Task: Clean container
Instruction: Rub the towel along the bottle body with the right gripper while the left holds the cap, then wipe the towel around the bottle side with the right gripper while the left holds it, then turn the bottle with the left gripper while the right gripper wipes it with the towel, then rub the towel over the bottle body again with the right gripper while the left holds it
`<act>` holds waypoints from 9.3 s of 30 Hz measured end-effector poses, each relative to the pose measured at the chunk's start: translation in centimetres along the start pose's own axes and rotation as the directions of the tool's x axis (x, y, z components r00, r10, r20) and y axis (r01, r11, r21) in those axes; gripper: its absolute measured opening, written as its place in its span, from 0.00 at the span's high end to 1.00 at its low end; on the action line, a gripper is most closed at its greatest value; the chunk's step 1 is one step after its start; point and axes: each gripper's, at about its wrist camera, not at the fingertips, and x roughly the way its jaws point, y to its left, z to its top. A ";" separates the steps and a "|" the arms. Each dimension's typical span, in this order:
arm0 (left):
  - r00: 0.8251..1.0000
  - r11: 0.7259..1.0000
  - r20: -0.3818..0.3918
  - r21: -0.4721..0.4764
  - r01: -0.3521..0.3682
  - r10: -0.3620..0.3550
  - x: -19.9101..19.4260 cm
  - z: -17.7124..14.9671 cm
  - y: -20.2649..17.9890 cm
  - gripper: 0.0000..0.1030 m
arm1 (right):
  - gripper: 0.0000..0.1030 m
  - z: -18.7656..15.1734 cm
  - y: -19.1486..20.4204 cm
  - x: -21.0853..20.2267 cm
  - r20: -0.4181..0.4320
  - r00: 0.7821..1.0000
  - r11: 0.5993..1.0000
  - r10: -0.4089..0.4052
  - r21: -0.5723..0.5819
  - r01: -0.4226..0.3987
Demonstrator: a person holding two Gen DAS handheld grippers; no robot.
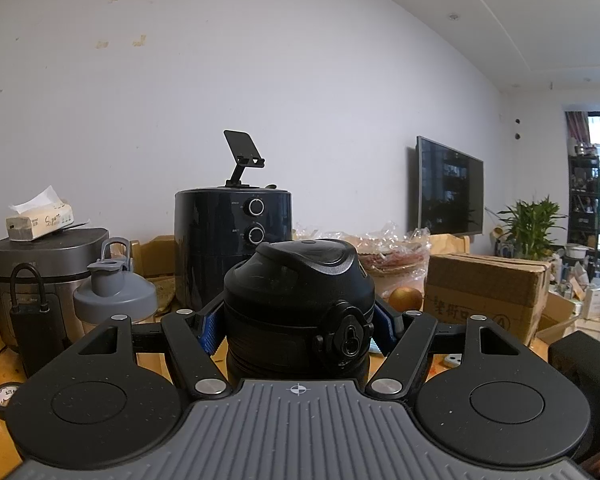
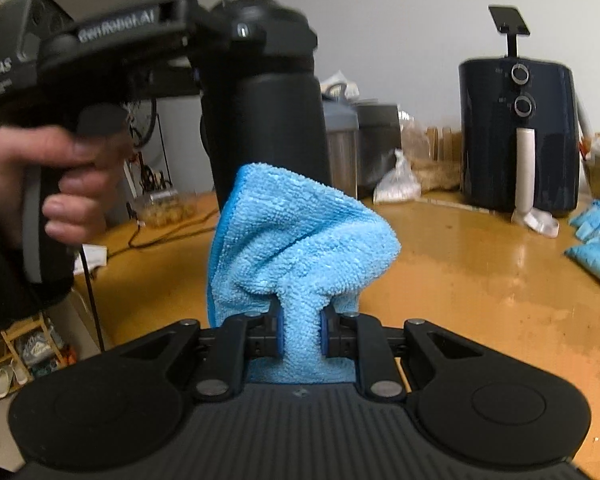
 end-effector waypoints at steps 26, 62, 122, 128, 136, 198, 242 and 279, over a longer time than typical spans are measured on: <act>1.000 1.000 0.002 -0.005 0.003 -0.003 -0.4 -0.3 0.1 0.34 | 0.90 -0.7 -0.2 0.7 -0.032 0.999 1.000 -0.007 0.003 0.007; 1.000 1.000 -0.021 0.016 -0.001 0.001 0.5 0.0 0.0 0.34 | 0.90 3.5 1.0 -6.3 0.309 0.948 0.997 -0.081 0.038 0.073; 0.954 0.958 0.092 0.054 0.281 -0.285 0.3 -1.8 4.5 0.09 | 0.90 0.0 -1.6 -11.7 0.339 0.931 0.987 -0.133 0.131 0.093; 0.986 0.992 0.107 -0.001 0.125 -0.124 -0.6 -1.3 2.9 0.08 | 0.90 -0.1 -1.7 -11.5 0.336 0.932 0.987 -0.134 0.134 0.094; 0.992 0.994 0.066 -0.044 -0.101 0.104 -1.5 -0.4 -0.2 0.08 | 0.89 -0.2 -1.6 -11.1 0.331 0.935 0.988 -0.125 0.132 0.085; 0.876 0.876 0.010 -0.036 -0.482 0.482 0.6 0.2 -5.6 0.34 | 0.89 -0.6 -1.8 -11.4 0.318 0.940 0.985 -0.126 0.149 0.082; 0.974 0.974 0.000 0.028 0.227 -0.227 0.4 -0.8 4.3 0.34 | 0.89 0.7 1.1 -7.2 0.243 0.970 0.999 -0.023 -0.021 0.029; 0.973 0.973 -0.020 0.007 0.232 -0.232 0.8 -0.9 4.7 0.34 | 0.90 3.8 3.9 -3.2 0.330 0.941 0.989 -0.078 -0.091 0.114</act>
